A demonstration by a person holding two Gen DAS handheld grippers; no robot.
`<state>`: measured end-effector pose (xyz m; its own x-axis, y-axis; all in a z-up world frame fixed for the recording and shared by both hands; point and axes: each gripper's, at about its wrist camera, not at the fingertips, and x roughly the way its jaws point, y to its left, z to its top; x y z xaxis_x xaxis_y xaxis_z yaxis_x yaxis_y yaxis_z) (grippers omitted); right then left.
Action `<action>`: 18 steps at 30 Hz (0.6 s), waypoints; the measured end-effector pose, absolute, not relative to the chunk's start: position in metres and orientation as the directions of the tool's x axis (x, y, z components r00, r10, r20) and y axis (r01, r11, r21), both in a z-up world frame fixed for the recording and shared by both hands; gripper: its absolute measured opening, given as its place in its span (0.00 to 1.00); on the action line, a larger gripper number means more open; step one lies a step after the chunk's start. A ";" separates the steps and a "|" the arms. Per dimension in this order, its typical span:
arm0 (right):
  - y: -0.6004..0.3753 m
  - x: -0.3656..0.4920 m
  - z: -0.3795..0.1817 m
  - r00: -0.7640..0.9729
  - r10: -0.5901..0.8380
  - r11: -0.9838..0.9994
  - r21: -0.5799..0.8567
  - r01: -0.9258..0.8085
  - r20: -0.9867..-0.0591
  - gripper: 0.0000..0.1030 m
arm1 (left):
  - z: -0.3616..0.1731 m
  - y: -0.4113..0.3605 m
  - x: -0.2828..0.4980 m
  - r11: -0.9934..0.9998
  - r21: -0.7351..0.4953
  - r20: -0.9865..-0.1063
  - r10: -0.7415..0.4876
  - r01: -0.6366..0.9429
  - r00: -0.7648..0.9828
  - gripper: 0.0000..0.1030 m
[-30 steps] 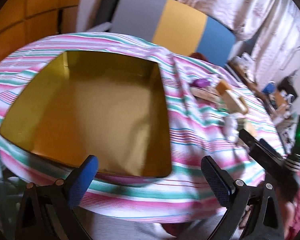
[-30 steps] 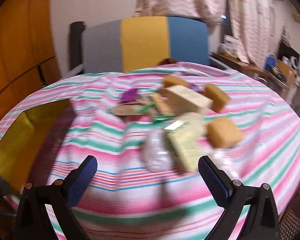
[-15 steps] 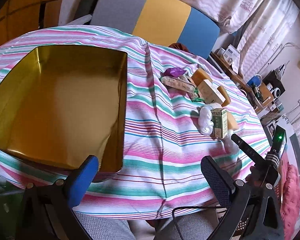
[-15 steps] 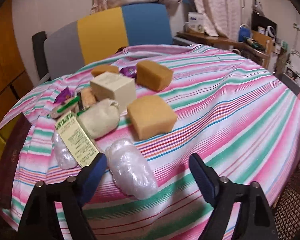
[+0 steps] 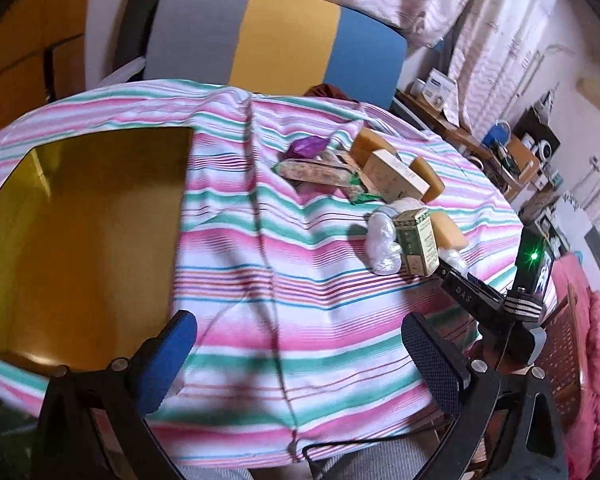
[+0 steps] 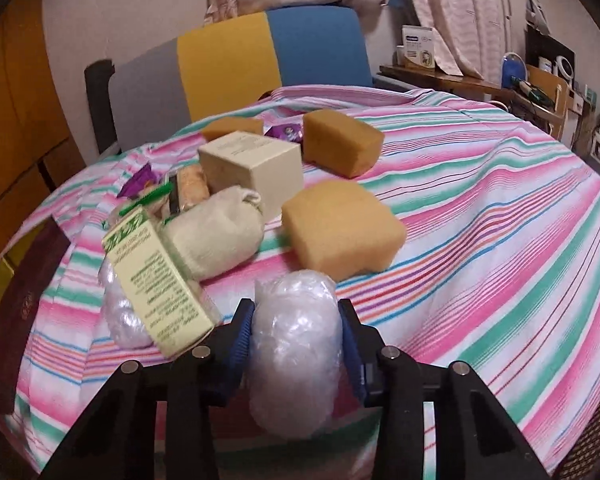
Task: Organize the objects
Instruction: 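Move both grippers to the item pile and grasp the plastic-wrapped bundle with the right gripper, then lift the plastic bundle with the right gripper while the left gripper grasps another plastic bundle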
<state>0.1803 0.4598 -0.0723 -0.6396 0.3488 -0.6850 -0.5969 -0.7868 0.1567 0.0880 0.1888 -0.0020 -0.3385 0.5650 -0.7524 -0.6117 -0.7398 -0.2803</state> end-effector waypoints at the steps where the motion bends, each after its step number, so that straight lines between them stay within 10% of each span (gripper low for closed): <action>1: 0.461 0.180 -0.073 -0.645 0.352 -0.784 0.164 -0.599 -0.678 0.39 | -0.003 0.195 0.086 -0.737 -0.278 -0.755 0.564 -0.616 -0.334 1.00; 18: 0.456 0.181 -0.082 -0.683 0.382 -0.795 0.155 -0.586 -0.623 0.40 | -0.068 0.331 0.056 -0.654 -0.157 -0.785 0.537 -0.740 -0.308 0.99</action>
<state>0.1809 0.4555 -0.0821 -0.6829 0.3821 -0.6226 -0.5859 -0.7955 0.1545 0.0557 0.3314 -0.0675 -0.3080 0.5373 -0.7851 -0.7401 -0.6539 -0.1571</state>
